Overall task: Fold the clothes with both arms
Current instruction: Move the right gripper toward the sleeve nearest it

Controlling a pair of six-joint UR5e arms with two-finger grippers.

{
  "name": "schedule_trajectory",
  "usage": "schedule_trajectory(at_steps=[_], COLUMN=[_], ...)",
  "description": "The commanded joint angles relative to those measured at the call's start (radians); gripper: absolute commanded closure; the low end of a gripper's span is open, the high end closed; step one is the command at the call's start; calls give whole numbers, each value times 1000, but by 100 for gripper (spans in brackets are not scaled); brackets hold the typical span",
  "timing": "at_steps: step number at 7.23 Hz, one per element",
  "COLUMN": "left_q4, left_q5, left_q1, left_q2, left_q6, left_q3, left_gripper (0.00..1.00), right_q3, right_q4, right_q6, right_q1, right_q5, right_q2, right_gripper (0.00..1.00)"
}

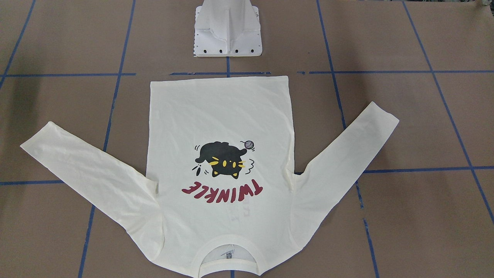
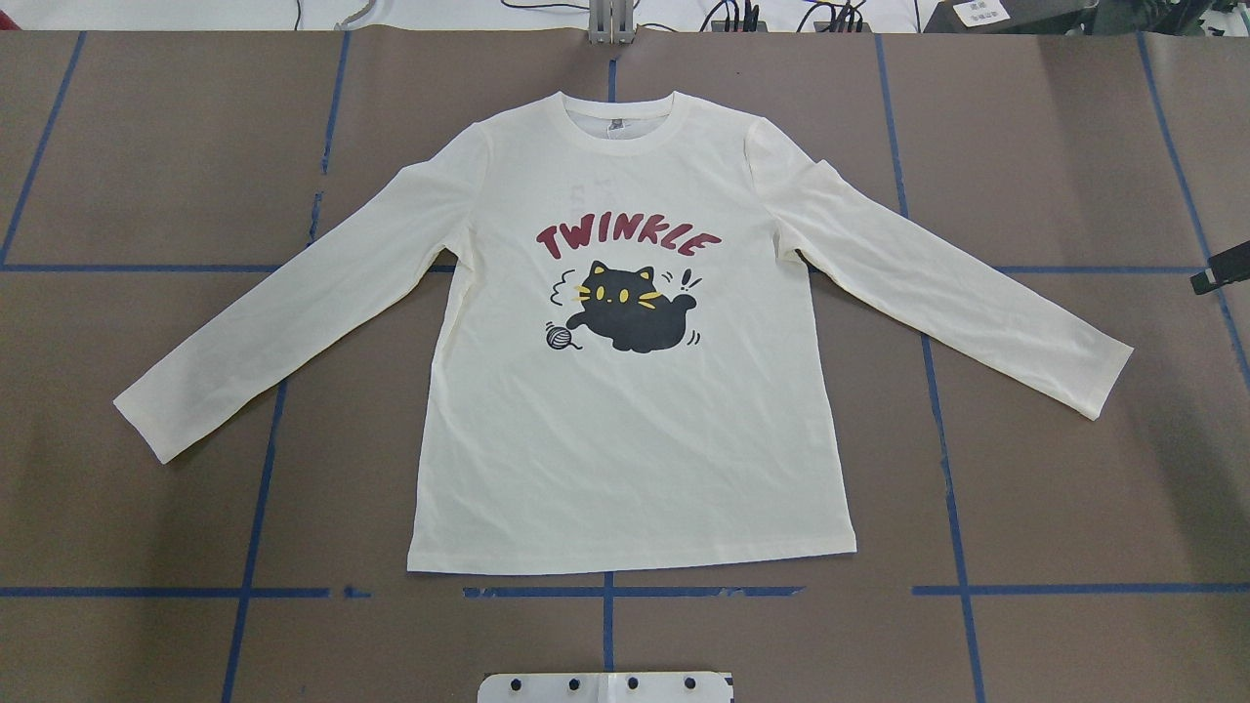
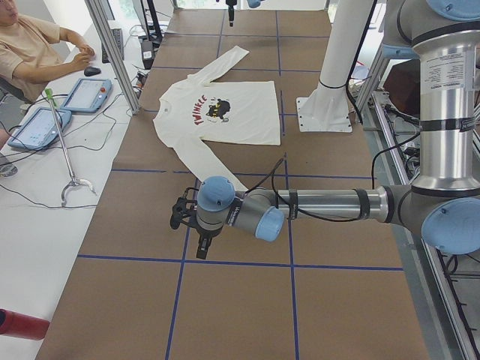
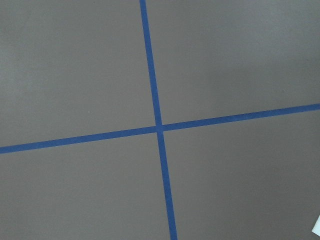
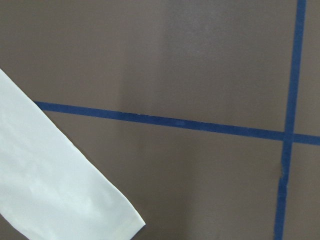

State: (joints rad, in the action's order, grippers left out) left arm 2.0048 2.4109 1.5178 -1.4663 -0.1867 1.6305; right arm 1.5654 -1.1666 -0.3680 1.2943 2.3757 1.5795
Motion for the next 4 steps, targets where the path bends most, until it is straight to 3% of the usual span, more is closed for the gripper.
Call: schedule_trajectory(at_steps=[1, 4], left_q4=[26, 84], left_q5=[83, 89], left_q1=[-7, -8], left_q2=[-3, -26], left_q6=[-109, -108], left_q3=[5, -47], left_gripper=[0, 0], right_q3=[-28, -51], right_q4=[120, 180], right_q6=[-211, -368], right_q1=[-125, -213], right_q5=[-9, -61], right_q2=[-10, 0], right_gripper=[2, 8])
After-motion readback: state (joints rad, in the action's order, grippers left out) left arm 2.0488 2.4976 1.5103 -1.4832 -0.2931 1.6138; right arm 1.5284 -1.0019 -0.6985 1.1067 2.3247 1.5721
